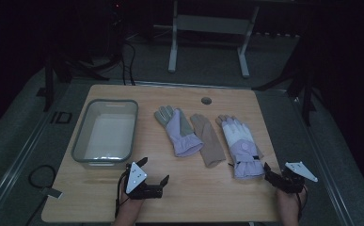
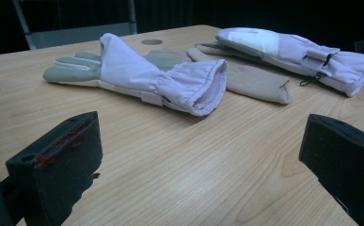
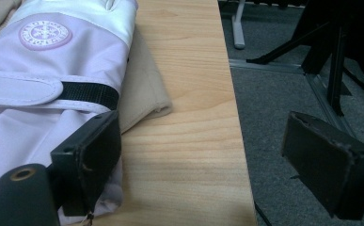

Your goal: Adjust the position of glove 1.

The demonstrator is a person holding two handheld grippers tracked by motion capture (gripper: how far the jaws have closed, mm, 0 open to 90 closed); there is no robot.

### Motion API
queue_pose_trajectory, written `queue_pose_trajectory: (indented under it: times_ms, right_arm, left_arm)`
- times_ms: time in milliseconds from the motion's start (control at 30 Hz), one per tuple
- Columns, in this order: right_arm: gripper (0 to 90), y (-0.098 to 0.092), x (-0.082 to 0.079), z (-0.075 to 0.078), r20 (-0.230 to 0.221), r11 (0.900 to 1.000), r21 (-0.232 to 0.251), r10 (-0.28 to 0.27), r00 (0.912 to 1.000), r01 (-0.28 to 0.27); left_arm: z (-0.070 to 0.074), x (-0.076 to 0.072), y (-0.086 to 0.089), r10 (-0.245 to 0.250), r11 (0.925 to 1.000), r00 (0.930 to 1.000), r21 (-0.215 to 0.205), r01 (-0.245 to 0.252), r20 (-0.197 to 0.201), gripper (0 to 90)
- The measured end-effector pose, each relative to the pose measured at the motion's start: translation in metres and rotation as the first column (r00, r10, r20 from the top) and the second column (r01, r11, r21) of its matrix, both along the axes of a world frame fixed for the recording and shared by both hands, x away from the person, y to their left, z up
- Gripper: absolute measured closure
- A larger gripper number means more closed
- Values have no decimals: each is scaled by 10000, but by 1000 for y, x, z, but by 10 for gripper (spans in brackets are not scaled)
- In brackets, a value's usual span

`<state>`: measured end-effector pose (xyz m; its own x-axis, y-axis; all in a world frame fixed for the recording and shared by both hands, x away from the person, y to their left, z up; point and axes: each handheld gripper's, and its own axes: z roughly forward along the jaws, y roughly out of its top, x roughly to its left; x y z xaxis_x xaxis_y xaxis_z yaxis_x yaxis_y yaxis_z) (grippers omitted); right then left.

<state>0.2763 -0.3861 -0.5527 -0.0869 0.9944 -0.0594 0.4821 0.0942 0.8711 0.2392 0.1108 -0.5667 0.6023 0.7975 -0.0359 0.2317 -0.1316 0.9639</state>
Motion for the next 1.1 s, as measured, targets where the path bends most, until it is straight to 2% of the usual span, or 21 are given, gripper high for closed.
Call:
queue_pose_trajectory:
  times_ms: [100, 300, 367, 467, 500, 533, 567, 600, 633, 667, 700, 733, 767, 800, 833, 867, 900, 933, 967, 1033, 1100]
  right_arm:
    - [123, 0, 0, 1, -29, 10000, 18, 45, 10000, -45]
    - [120, -3, 1, 6, -458, 9998, 150, 149, 9988, -142]
    - [119, -1, 3, 14, -721, 9994, 91, 331, 9969, -325]
    - [118, 0, 4, 18, -694, 9988, 210, 451, 9966, -438]
    - [114, 2, 7, 26, -782, 9983, 207, 564, 9953, -550]
    - [114, 2, 7, 26, -782, 9983, 207, 564, 9953, -550]
    - [114, 3, 9, 34, -638, 9984, 121, 553, 9964, -546]
    - [114, 3, 9, 34, -638, 9984, 121, 553, 9964, -546]
    - [143, 4, 11, 44, -479, 9983, 194, 567, 9972, -558]
    - [143, 4, 11, 44, -479, 9983, 194, 567, 9972, -558]
    - [140, 2, 16, 54, -755, 9912, 787, 1125, 9908, -1066]
    - [140, 2, 16, 54, -755, 9912, 787, 1125, 9908, -1066]
    - [166, 3, 20, 63, -623, 9892, 1028, 1114, 9918, -1047]
    - [166, 3, 20, 63, -623, 9892, 1028, 1114, 9918, -1047]
    - [154, 7, 24, 72, -515, 9910, 1012, 926, 9944, -870]
    - [154, 7, 24, 72, -515, 9910, 1012, 926, 9944, -870]
    - [122, 11, 28, 82, -311, 9876, 1234, 1012, 9944, -967]
    - [122, 11, 28, 82, -311, 9876, 1234, 1012, 9944, -967]
    - [116, 16, 31, 93, -1, 9789, 1515, 1388, 9903, -1372]
    - [116, 19, 32, 97, 10, 9791, 1418, 1468, 9892, -1455]
    - [116, 34, 40, 114, 222, 9745, 1244, 1853, 9824, -1866]
  left_arm:
    - [0, 0, 0, 13, 10000, 10000, -1, -13, 7, 0]
    - [0, 0, 0, -12, 10000, 10000, 12, 12, -3, 0]
    - [0, 0, 0, -27, 10000, 10000, -3, 27, -7, 0]
    - [0, 0, 0, -35, 10000, 10000, 20, 35, -6, 0]
    - [0, 0, 0, -49, 10000, 10000, 52, 49, 4, 0]
    - [0, 0, 0, -49, 10000, 10000, 52, 49, 4, 0]
    - [0, 0, 0, -53, 10000, 10000, 69, 52, 17, 0]
    - [0, 0, 0, -53, 10000, 10000, 69, 52, 17, 0]
    - [0, 0, 0, -72, 9999, 10000, 87, 72, 19, 0]
    - [0, 0, 0, -72, 9999, 10000, 87, 72, 19, 0]
    - [0, 0, 0, -89, 9999, 10000, 79, 88, 25, 0]
    - [0, 0, 0, -89, 9999, 10000, 79, 88, 25, 0]
    - [0, 0, 0, -101, 9999, 9999, 85, 100, 21, 0]
    - [0, 0, 0, -101, 9999, 9999, 85, 100, 21, 0]
    - [0, 0, 0, -114, 9999, 9999, 85, 114, 24, 0]
    - [0, 0, 0, -127, 9999, 9999, 82, 127, 22, 0]
    - [0, 0, 0, -140, 9999, 9999, 64, 140, 19, 0]
    - [0, 0, 0, -140, 9999, 9999, 64, 140, 19, 0]
    - [0, 0, 0, -139, 9999, 9999, 23, 139, 6, 0]
    - [0, 0, 0, -147, 9999, 9999, 15, 147, -8, 0]
    - [0, 0, 0, -161, 9999, 9999, 35, 161, 9, 0]
